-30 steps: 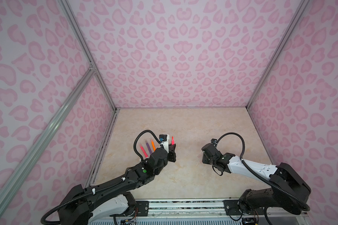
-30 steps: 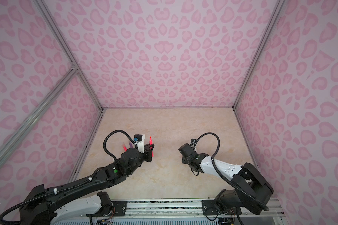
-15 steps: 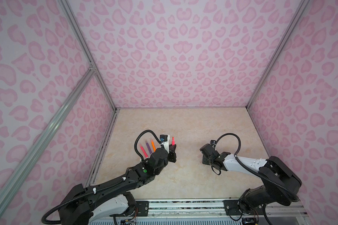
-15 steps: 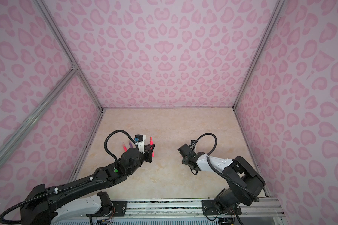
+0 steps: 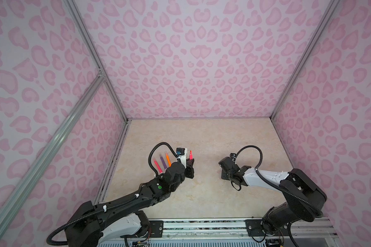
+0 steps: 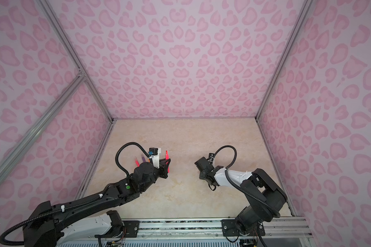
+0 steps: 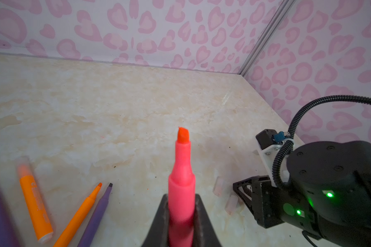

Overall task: Insert the pens into the pen caps
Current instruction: 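Grasp a clear cap with the right gripper and lift it, then carry the clear cap over the pink marker tip held by the left gripper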

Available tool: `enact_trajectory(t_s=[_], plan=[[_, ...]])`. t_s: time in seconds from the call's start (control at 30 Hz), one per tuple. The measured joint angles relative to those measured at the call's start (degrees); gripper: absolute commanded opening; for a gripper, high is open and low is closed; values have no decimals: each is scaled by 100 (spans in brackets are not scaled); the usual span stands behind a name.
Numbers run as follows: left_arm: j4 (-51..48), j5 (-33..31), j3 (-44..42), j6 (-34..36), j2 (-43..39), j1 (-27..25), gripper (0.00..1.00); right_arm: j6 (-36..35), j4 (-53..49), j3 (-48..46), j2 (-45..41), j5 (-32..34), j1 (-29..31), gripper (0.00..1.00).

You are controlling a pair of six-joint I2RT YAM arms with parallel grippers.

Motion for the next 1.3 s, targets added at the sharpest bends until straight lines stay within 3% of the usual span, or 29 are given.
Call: enact_trajectory(t_s=[0.23,0.5,0.6,0.8,1.03,1.3], plan=[[4,111,26,2,76,0,3,4,-57,24,-243,2,-22,7],[0,404,245,35,435,0,3,-297,-614,1145,-1580,138,-522,5],[0,660,420,96,706,0,3,-313,-442,999,-1989,125,-544,0],[-81,1143,861,157,1360,-7,3,-352,103,37,-2382,-363,-568,0],[-337,1731,1414,195,2157,-33,3,-356,313,168,-2677,-535,-579,0],[-1060,1672,2159,264,2859,-503,3,-225,699,42,-2374,-1036,-570,0]])
